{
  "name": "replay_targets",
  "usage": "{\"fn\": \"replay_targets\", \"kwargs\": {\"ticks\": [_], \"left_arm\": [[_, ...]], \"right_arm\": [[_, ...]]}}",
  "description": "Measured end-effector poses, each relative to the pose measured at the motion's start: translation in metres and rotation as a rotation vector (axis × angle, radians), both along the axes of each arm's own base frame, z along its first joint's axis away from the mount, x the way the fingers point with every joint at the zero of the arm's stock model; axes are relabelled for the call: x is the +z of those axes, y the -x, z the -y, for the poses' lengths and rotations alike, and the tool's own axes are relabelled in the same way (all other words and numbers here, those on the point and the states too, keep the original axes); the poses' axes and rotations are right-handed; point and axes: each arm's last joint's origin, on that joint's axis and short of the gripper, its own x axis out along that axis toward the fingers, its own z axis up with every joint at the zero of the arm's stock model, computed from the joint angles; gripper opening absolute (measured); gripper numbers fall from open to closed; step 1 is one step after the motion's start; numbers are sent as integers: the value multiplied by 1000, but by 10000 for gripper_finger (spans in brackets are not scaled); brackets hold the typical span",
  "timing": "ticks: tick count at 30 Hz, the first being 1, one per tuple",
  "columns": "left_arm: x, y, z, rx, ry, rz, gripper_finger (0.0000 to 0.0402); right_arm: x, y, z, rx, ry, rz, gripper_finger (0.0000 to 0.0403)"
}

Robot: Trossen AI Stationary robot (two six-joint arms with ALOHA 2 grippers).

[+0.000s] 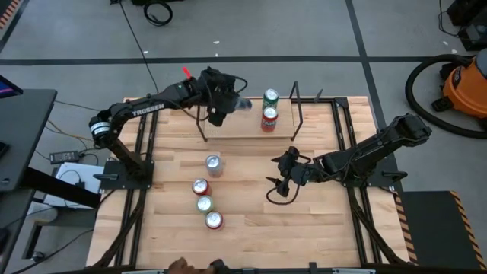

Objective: Place canned beverage on shelf
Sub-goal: Put the blue soda can on the shelf

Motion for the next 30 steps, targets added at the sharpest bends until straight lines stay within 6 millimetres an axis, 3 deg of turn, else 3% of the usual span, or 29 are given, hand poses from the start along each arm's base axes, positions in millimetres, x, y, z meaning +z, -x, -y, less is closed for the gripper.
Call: {"fn": "replay_targets", "kwargs": {"ticks": [5,13,30], "left_arm": [[-14,2,-18,-54,-19,-59,277],[-33,-11,-23,-117,-14,-86,277],[-35,-29,22,-227,41,-119,276]], "right_arm": [[0,-2,8,-24,7,-6,362],[-1,-2,8,1,-62,-14,362],[-6,0,19,11,8,-99,362]]}}
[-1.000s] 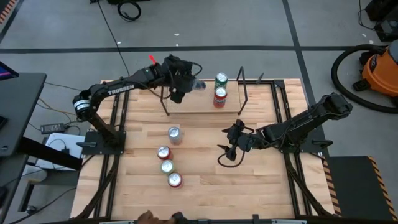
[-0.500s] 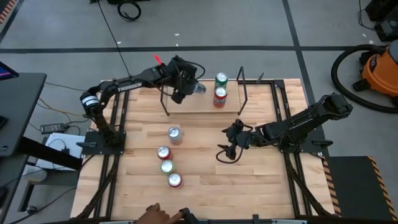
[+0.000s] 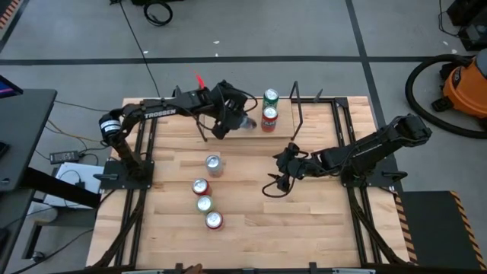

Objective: Place canned beverage on shelf
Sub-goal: Put the blue soda can on the shelf

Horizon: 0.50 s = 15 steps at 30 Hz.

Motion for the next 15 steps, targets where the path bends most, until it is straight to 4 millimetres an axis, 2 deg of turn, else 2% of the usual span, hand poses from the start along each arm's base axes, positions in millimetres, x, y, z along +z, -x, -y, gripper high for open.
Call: {"fn": "replay_targets", "kwargs": {"ticks": [4,15], "left_arm": [[-2,0,4,-9,11,-24,276],[-6,8,-1,40,58,-78,276]], "right_arm": [[0,-1,4,-9,6,-2,362],[2,-2,4,-14,0,22,362]]}}
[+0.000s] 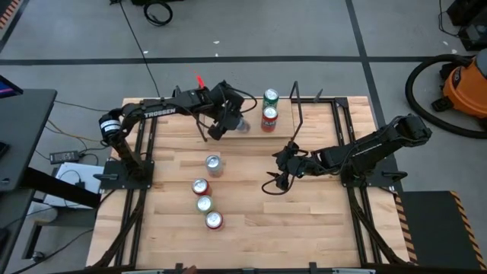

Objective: Place canned beverage on shelf
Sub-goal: Put the blue soda can on the shelf

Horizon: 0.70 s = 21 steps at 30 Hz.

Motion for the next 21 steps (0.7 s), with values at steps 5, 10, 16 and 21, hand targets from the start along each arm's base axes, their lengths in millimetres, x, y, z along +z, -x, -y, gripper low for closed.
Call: {"fn": "replay_targets", "kwargs": {"ticks": [5,10,16,21], "left_arm": [[1,4,1,54,50,-16,276],[11,12,1,122,102,-63,276],[33,22,-7,189,132,-93,276],[30,34,-14,211,146,-171,276]], "right_arm": [[0,0,0,-2,-4,2,362],[1,-1,-1,3,-14,14,362],[1,-1,-2,21,-26,21,362],[2,-1,-5,37,-23,25,362]]}}
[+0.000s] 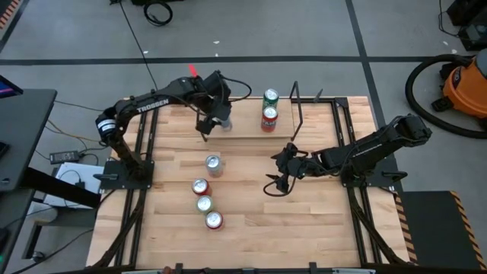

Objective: Place canned beverage on shelf
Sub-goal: Put the blue soda can on the shelf

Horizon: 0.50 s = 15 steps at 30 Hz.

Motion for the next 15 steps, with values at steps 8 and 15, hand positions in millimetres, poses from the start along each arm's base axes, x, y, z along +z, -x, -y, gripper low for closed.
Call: {"fn": "replay_targets", "kwargs": {"ticks": [8,15], "left_arm": [[-2,5,-3,-99,-67,-67,276],[-3,5,-3,-163,-95,-81,276]], "right_arm": [[0,0,-1,20,11,-5,362],[0,0,-1,21,12,-4,362]]}}
